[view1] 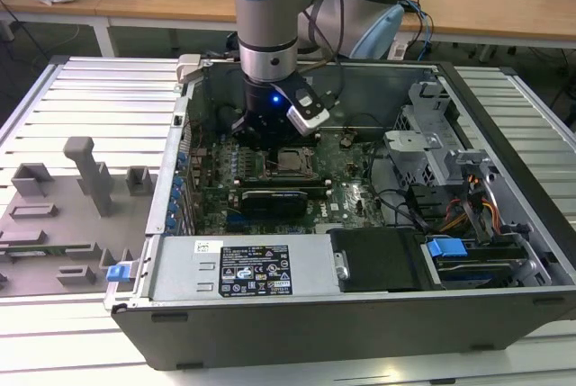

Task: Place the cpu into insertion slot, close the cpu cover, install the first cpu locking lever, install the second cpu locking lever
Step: 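Close the cpu cover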

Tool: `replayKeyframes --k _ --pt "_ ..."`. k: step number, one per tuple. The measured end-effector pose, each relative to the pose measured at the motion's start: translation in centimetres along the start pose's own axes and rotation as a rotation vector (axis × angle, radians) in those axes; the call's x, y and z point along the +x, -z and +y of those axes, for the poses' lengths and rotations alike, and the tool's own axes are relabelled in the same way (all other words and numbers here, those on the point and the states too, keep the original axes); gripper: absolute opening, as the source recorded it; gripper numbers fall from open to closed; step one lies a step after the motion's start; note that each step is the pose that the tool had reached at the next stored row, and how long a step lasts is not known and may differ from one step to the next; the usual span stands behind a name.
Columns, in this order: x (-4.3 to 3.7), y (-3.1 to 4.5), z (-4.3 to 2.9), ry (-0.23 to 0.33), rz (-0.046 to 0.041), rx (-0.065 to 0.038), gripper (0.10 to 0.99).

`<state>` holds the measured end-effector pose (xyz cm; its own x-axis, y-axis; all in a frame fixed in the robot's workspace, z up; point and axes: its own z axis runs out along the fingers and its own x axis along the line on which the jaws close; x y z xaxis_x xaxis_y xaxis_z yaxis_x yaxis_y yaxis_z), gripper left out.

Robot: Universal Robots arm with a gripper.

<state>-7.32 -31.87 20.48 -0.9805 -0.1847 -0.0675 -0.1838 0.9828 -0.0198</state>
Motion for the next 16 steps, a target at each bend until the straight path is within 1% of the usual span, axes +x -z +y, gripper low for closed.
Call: replayKeyframes --k 3,5,9,10,14,16 --pt "-0.08 0.01 -0.02 0.000 0.0002 0.000 0.106" --pt "-0.10 0.19 -0.02 0.000 -0.0001 0.000 0.106" --pt "-0.16 1.14 -0.04 0.000 0.0002 0.000 0.106" --pt "-0.19 1.65 -0.05 0.000 0.0001 0.000 0.106" --pt "-0.21 1.73 -0.05 0.000 0.0000 0.000 0.106" --pt "-0.41 1.73 -0.09 0.000 0.0002 0.000 0.106"
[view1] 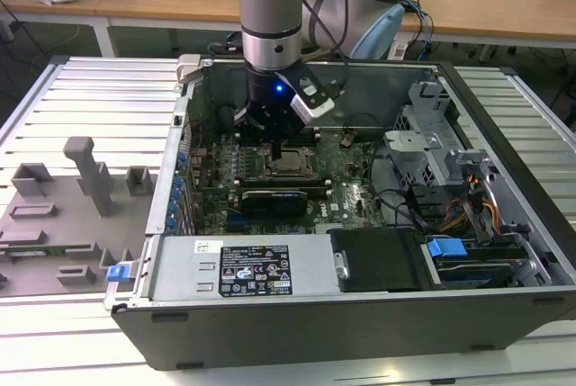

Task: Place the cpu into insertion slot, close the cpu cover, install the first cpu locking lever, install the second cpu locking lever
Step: 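Close the cpu cover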

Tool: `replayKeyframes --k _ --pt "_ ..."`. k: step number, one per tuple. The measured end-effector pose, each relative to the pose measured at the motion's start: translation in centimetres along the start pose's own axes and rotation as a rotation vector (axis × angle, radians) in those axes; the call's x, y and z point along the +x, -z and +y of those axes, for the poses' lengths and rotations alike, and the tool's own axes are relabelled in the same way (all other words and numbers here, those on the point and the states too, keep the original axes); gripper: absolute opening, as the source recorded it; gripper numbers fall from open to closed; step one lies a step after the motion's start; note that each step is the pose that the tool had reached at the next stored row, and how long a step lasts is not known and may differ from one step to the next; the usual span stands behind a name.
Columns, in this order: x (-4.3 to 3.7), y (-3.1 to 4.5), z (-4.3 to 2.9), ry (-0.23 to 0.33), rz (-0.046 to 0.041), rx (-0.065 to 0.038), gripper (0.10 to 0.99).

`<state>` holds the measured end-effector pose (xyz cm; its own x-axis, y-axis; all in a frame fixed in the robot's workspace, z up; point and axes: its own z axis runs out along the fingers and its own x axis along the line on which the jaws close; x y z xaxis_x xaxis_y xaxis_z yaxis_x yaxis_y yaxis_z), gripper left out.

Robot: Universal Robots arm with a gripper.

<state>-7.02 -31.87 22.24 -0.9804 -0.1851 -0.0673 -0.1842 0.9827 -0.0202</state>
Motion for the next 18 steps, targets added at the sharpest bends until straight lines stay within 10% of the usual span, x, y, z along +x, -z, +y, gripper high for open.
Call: replayKeyframes --k 10,18 --pt "-2.12 -0.13 -0.41 0.000 0.0047 -0.001 0.106" --pt "-2.28 1.92 -0.45 0.000 0.0047 -0.001 0.106"
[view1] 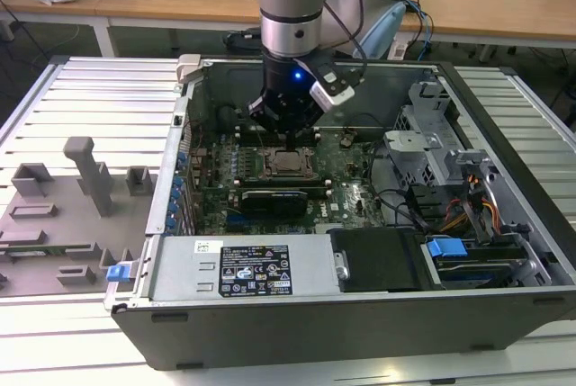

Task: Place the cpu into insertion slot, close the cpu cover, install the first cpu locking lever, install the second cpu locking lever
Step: 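Close the cpu cover, then install the first cpu locking lever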

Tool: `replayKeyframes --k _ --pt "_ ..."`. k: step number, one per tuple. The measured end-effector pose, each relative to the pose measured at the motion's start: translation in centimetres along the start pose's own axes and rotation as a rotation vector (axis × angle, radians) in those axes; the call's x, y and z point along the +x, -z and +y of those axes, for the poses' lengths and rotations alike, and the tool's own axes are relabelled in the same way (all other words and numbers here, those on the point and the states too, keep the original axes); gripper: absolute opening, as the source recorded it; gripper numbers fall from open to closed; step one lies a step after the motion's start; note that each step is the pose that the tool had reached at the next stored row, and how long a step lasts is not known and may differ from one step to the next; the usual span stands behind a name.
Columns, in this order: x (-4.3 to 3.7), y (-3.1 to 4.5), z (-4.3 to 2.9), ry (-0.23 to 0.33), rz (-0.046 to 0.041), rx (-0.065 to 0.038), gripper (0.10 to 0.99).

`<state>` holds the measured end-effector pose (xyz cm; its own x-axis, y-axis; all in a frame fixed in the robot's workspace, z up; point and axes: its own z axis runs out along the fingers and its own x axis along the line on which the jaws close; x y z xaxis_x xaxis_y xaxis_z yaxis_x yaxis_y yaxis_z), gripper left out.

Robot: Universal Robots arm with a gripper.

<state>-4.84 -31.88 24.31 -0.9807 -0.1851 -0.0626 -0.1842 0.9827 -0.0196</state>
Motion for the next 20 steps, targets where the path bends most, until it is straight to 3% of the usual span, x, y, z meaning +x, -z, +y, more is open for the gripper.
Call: replayKeyframes --k 6,20 --pt "-0.05 0.82 -0.01 0.000 0.0000 0.000 0.106" --pt "-0.06 0.87 -0.02 0.000 0.0000 0.000 0.106"
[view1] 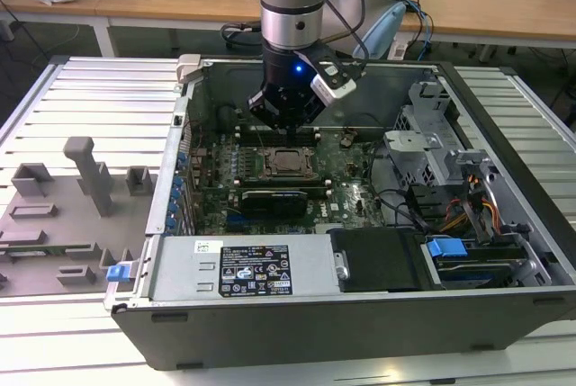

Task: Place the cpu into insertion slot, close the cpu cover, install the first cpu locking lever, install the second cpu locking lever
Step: 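Install the first cpu locking lever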

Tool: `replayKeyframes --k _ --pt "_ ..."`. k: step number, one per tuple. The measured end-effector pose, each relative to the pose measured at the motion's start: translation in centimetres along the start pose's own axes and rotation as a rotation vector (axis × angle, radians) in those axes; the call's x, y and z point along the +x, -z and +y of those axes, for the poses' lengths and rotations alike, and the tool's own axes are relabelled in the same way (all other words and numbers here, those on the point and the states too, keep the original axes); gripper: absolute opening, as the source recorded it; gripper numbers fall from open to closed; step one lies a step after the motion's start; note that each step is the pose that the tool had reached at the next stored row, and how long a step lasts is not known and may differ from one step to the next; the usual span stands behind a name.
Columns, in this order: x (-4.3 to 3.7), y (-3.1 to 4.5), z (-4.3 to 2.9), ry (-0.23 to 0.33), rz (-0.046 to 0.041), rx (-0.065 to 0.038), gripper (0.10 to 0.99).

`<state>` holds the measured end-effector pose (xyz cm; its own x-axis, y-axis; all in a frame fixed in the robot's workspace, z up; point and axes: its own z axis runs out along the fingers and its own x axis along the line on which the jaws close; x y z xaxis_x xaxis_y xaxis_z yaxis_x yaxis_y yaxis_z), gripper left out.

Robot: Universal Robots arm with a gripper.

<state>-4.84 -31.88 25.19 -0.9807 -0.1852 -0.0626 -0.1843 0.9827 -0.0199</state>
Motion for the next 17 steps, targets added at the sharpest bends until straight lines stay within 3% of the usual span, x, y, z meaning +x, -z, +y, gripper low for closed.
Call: replayKeyframes --k 5,17 --pt "0.08 0.02 0.01 0.000 0.0001 0.000 0.106" --pt "1.71 0.12 0.32 0.000 -0.0001 0.000 0.106"
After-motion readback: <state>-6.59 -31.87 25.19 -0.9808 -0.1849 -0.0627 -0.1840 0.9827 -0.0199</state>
